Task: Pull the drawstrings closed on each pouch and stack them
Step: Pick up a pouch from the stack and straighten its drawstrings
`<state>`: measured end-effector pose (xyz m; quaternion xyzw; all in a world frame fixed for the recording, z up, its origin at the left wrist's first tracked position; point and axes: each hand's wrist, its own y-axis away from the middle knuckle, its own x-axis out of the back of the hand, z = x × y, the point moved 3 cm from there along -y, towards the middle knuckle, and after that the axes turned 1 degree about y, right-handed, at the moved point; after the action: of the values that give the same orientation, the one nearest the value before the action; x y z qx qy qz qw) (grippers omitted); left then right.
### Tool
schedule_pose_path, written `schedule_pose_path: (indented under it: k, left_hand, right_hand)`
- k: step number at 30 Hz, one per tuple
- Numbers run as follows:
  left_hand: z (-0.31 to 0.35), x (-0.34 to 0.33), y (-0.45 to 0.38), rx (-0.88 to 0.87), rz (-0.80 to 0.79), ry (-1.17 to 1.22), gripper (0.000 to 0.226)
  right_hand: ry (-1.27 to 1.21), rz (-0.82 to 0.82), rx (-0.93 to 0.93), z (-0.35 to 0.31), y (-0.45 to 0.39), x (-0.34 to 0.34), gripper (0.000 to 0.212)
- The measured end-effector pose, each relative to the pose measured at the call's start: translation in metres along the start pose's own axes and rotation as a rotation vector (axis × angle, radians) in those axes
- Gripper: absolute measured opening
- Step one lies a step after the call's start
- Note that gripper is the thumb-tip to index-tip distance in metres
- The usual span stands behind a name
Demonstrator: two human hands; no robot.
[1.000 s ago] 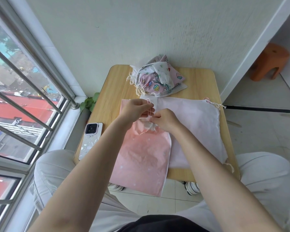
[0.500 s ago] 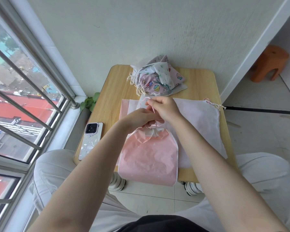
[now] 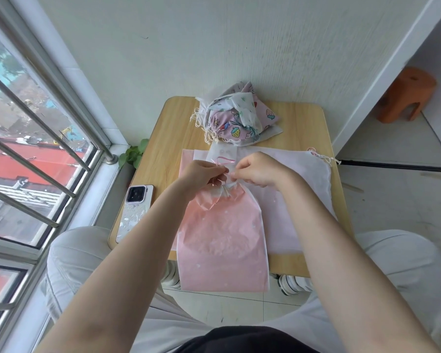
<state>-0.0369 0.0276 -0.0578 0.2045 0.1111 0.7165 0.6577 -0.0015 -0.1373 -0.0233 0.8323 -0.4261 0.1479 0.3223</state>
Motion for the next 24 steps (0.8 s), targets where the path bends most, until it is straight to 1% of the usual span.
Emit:
schedule_pose_path:
  k: [3, 5, 6, 9, 10, 11, 12, 14, 15, 16, 17, 20, 22, 24]
  left_hand:
    - [0.002, 0.001, 0.000, -0.003, -0.022, 0.009, 0.011]
    - [0.005, 0.002, 0.000, -0.010, -0.021, 0.000, 0.003]
    - [0.007, 0.003, 0.001, -0.017, -0.006, -0.024, 0.005]
    - [0.013, 0.006, 0.001, -0.035, 0.018, -0.162, 0.005]
    - [0.015, 0.006, 0.001, -0.044, 0.009, -0.213, 0.007]
    - [0.016, 0.006, 0.001, -0.053, 0.002, -0.257, 0.010]
    - [0.017, 0.006, 0.002, -0.067, -0.002, -0.295, 0.014]
    - [0.020, 0.004, 0.004, -0.116, 0.001, -0.368, 0.019]
    - [0.021, 0.004, 0.005, -0.150, 0.005, -0.405, 0.019]
    - [0.023, 0.003, 0.006, -0.187, 0.007, -0.452, 0.018]
    - [0.025, 0.003, 0.007, -0.229, 0.009, -0.500, 0.017]
    - [0.026, 0.002, 0.009, -0.342, 0.029, -0.552, 0.021]
    - [0.024, 0.003, 0.009, -0.352, 0.056, -0.551, 0.023]
    - [0.021, 0.005, 0.008, -0.338, 0.099, -0.534, 0.019]
  right_hand:
    - [-0.006, -0.007, 0.024, -0.004, -0.001, -0.007, 0.016]
    - [0.016, -0.041, 0.025, -0.007, 0.001, -0.011, 0.012]
    - [0.044, -0.105, 0.033, -0.009, 0.004, -0.013, 0.012]
    - [0.093, -0.402, 0.032, -0.015, 0.016, -0.021, 0.016]
    - [0.115, -0.429, 0.025, -0.015, 0.018, -0.020, 0.020]
    - [0.143, -0.382, 0.027, -0.016, 0.016, -0.017, 0.022]
    - [0.159, -0.271, 0.037, -0.015, 0.013, -0.011, 0.023]
    - [0.120, 0.005, 0.066, -0.012, 0.003, 0.001, 0.022]
    - [0.093, 0.105, 0.079, -0.009, -0.001, 0.005, 0.020]
    - [0.083, 0.148, 0.078, -0.006, -0.005, 0.006, 0.017]
    - [0.085, 0.140, 0.069, -0.003, -0.009, 0.003, 0.015]
    - [0.021, 0.006, 0.032, 0.005, -0.016, -0.013, 0.019]
    - [-0.073, -0.023, 0.028, 0.008, -0.018, -0.021, 0.019]
    - [-0.151, -0.002, 0.042, 0.010, -0.018, -0.025, 0.009]
